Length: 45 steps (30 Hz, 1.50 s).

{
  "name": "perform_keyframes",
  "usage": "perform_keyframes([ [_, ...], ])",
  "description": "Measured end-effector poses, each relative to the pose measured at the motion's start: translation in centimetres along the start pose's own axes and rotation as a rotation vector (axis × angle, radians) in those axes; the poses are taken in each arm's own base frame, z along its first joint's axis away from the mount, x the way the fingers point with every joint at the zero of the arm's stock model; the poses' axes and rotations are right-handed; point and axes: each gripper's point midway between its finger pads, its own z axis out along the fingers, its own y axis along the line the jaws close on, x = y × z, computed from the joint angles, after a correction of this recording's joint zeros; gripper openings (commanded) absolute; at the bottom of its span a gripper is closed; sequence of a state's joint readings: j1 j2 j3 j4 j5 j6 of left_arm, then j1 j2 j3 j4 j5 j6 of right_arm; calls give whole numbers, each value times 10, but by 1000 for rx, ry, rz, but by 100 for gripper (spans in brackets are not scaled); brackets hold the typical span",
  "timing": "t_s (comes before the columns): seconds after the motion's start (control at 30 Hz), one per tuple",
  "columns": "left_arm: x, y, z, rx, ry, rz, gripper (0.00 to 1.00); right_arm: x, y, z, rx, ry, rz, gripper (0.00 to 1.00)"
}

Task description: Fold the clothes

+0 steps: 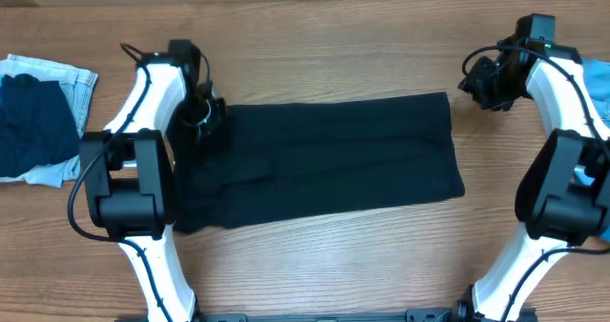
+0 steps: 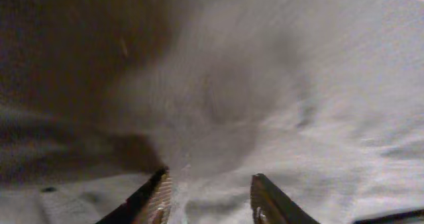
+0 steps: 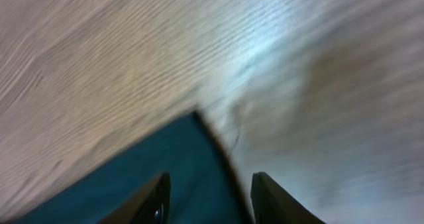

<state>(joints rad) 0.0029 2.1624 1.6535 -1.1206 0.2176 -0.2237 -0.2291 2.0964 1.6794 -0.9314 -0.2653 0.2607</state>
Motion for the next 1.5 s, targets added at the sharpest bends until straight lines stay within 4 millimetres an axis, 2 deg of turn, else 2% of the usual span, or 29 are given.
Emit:
perform_keyframes([
  [0.07, -13, -7, -13, 17, -44, 31, 64, 17, 5, -8, -23, 64, 15, 44],
  [0.2, -39, -22, -42, 52, -146, 80, 63, 47, 20, -11, -62, 180, -9, 44],
  [0.23, -44, -25, -49, 57, -168, 88, 59, 54, 27, -11, -78, 199, -37, 44],
  [0.33, -52, -30, -62, 66, -202, 106, 38, 81, 58, -5, -105, 265, -159, 42],
  [0.4, -49, -30, -61, 64, -190, 106, 25, 101, 79, -1, -104, 301, -238, 29],
  [0.53, -45, -29, -60, 59, -172, 113, 12, 144, 113, 7, -78, 367, -379, 18],
  [0.67, -36, -34, -48, 49, -144, 135, 7, 175, 146, 20, -63, 359, -532, 7],
  [0.73, -32, -42, -36, 36, -140, 163, 7, 190, 156, 30, -42, 345, -602, 4],
  [0.83, -17, -56, -8, 6, -109, 217, 7, 213, 155, 35, 2, 378, -646, 5],
  [0.87, -15, -58, -4, 4, -107, 225, 7, 219, 149, 35, 25, 403, -640, 6],
  [0.9, -7, -62, 11, -8, -92, 247, 8, 222, 143, 34, 45, 421, -632, 7],
  [1.03, -15, -61, 30, -27, -147, 270, 10, 234, 120, 27, 120, 502, -595, 7],
  [1.27, -55, -72, 28, -3, -341, 301, 12, 233, 121, 30, 119, 495, -595, 8],
  [1.37, -62, -74, 28, 1, -372, 304, 13, 229, 124, 32, 108, 474, -601, 17],
  [1.43, -65, -75, 28, 2, -381, 304, 19, 228, 125, 33, 105, 466, -599, 21],
  [1.5, -63, -74, 27, 0, -371, 299, 35, 226, 126, 34, 102, 458, -606, 28],
])
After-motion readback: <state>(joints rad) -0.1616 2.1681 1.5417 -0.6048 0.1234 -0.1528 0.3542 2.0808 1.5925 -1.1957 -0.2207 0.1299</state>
